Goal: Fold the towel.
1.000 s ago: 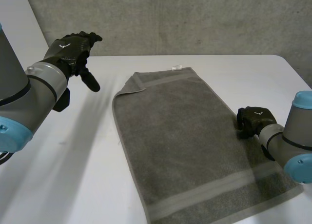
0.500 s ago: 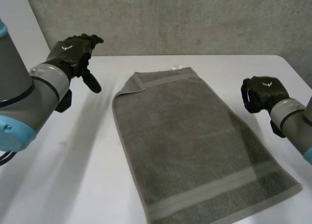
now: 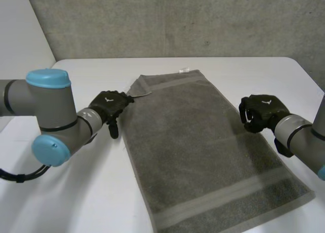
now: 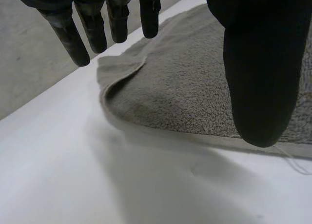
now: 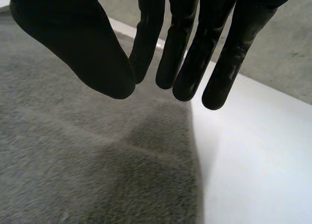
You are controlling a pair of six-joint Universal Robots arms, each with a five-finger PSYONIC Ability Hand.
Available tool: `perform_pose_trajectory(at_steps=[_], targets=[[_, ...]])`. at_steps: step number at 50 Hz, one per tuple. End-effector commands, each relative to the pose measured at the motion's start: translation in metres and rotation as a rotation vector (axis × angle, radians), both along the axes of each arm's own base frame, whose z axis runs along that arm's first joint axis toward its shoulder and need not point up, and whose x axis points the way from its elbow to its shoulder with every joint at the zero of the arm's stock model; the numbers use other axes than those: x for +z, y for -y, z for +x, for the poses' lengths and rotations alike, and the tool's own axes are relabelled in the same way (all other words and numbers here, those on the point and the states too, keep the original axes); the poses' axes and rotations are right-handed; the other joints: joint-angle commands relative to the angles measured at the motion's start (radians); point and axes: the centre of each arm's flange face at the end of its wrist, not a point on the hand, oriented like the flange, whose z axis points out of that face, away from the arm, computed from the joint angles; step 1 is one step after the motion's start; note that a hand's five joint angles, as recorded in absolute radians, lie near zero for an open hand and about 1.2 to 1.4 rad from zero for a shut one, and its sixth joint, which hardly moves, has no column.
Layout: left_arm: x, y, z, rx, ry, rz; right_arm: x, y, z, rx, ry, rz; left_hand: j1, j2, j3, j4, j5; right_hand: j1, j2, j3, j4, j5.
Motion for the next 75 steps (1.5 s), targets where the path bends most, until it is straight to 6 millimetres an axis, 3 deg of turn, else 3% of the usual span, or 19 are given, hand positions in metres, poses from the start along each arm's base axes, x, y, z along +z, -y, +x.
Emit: perform_pose_trajectory(at_steps=[1, 6, 8, 16, 25, 31, 40, 47, 51, 54, 56, 62, 75], targets=[[-0.006, 0.029, -0.014, -0.046, -0.009, -0.097, -0.017, -0.011, 0.009, 0.029, -0.016, 0.051, 0.128, 0.129, 0.129, 0.128, 0.139, 0.072, -0.067, -0.067, -0.069, -0.097], [-0.009, 0.056, -0.017, -0.035, 0.007, -0.175, -0.022, -0.013, 0.007, 0.035, -0.039, 0.059, 0.19, 0.19, 0.19, 0.19, 0.2, -0.195, -0.334, -0.334, -0.336, -0.364], [-0.01, 0.076, -0.013, -0.01, 0.003, -0.214, -0.023, -0.013, 0.007, 0.038, -0.049, 0.056, 0.199, 0.199, 0.199, 0.199, 0.209, -0.222, -0.361, -0.361, -0.363, -0.391], [-0.014, 0.109, -0.021, 0.0, -0.035, -0.312, -0.025, -0.016, 0.007, 0.044, -0.063, 0.06, 0.281, 0.281, 0.281, 0.281, 0.291, -0.249, -0.388, -0.387, -0.39, -0.418], [-0.026, 0.123, -0.019, 0.006, -0.035, -0.308, -0.025, -0.016, 0.006, 0.043, -0.065, 0.062, 0.29, 0.29, 0.29, 0.29, 0.3, -0.272, -0.411, -0.411, -0.413, -0.441], [-0.029, 0.111, -0.017, 0.004, -0.017, -0.215, -0.026, -0.015, 0.006, 0.043, -0.064, 0.058, 0.275, 0.276, 0.276, 0.275, 0.286, -0.343, -0.481, -0.481, -0.484, -0.511], [0.013, 0.082, -0.004, 0.055, -0.13, -0.015, -0.023, -0.014, 0.007, 0.042, -0.063, 0.049, 0.187, 0.188, 0.188, 0.187, 0.197, -0.449, -0.587, -0.587, -0.59, -0.617], [0.022, 0.058, 0.007, 0.032, -0.122, 0.053, -0.022, -0.014, 0.007, 0.044, -0.061, 0.046, 0.187, 0.187, 0.187, 0.187, 0.197, -0.454, -0.593, -0.593, -0.595, -0.623], [0.008, 0.03, 0.008, -0.018, -0.11, 0.152, -0.022, -0.015, 0.007, 0.044, -0.062, 0.047, 0.193, 0.193, 0.193, 0.193, 0.203, -0.457, -0.596, -0.596, -0.598, -0.626], [0.005, 0.02, 0.008, -0.035, -0.104, 0.173, -0.022, -0.015, 0.007, 0.044, -0.062, 0.047, 0.193, 0.193, 0.193, 0.193, 0.203, -0.457, -0.596, -0.596, -0.598, -0.626], [0.0, 0.0, 0.01, -0.071, -0.081, 0.185, -0.021, -0.015, 0.007, 0.045, -0.061, 0.046, 0.193, 0.193, 0.193, 0.193, 0.203, -0.457, -0.596, -0.596, -0.598, -0.626], [-0.008, -0.031, 0.016, -0.149, 0.004, 0.098, -0.022, -0.015, 0.007, 0.045, -0.061, 0.048, 0.193, 0.193, 0.193, 0.193, 0.203, -0.457, -0.596, -0.596, -0.598, -0.626], [-0.022, -0.055, 0.013, -0.233, 0.072, -0.025, -0.023, -0.018, 0.007, 0.049, -0.062, 0.055, 0.213, 0.214, 0.214, 0.213, 0.224, -0.457, -0.596, -0.596, -0.598, -0.626]])
